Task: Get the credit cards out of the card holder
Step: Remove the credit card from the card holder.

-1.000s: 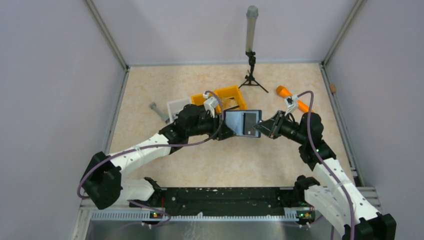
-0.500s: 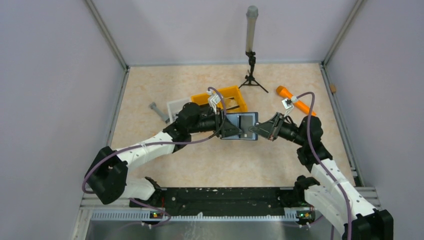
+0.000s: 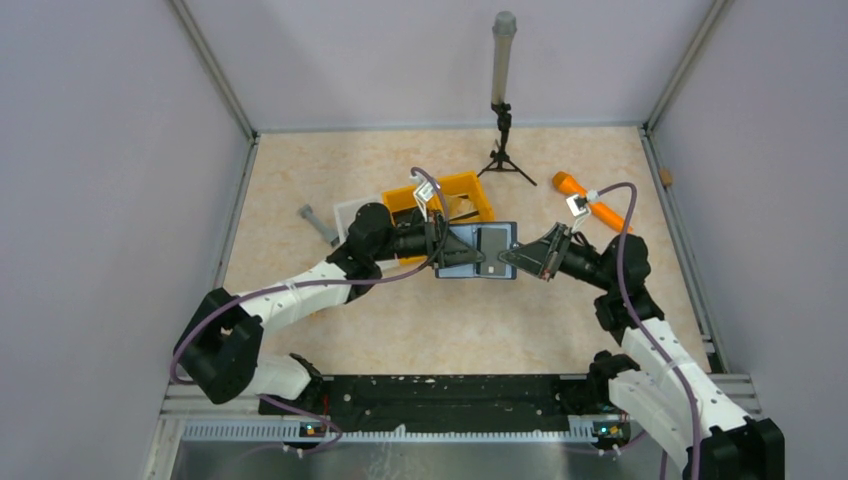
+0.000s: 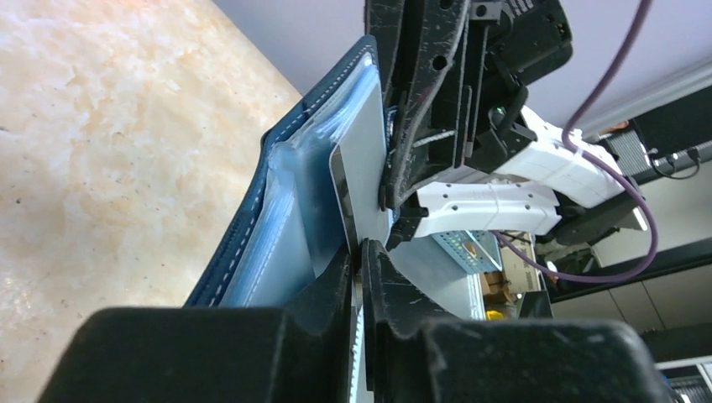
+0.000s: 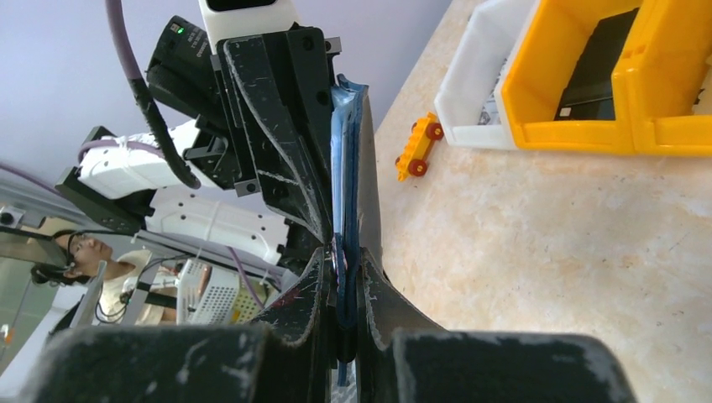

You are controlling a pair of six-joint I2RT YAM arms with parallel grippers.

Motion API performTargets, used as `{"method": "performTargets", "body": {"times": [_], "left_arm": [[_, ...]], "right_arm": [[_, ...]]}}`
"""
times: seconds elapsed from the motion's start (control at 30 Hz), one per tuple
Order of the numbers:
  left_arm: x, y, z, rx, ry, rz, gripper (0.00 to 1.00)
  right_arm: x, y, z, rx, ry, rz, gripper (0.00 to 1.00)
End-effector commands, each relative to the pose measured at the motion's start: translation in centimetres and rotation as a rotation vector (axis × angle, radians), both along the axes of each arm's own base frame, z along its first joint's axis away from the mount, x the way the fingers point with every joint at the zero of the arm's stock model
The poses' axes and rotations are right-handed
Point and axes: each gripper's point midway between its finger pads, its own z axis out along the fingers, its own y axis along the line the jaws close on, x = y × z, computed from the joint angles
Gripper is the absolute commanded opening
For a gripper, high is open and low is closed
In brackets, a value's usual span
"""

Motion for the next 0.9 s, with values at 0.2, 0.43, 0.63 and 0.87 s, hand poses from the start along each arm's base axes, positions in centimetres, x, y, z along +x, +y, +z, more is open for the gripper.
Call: {"method": "performTargets", "body": {"times": [0.2, 0.43, 0.63, 0.87], "left_arm": [[-2.3, 1.7, 3.6, -0.151, -0.092, -0.093, 0.0], [-2.2, 2.0, 3.4, -0.149, -0.086, -0.096, 0.0], [-1.6, 2.3, 3.2, -0.145, -0.068, -0.077, 0.0], [-1.2, 2.6, 3.1, -0.16, -0.042, -0.072, 0.0]], "right_arm": [[-1.3, 0.6, 2.6, 0.108, -0.073, 0.096, 0.17], [-1.7, 0.6, 3.7, 0.171, -0.084, 0.125, 0.22], [-1.6, 0.6, 3.9, 0.177, -0.092, 0.118, 0.19], [-1.2, 0.1, 3.8, 0.176, -0.093, 0.089, 0.0]]}}
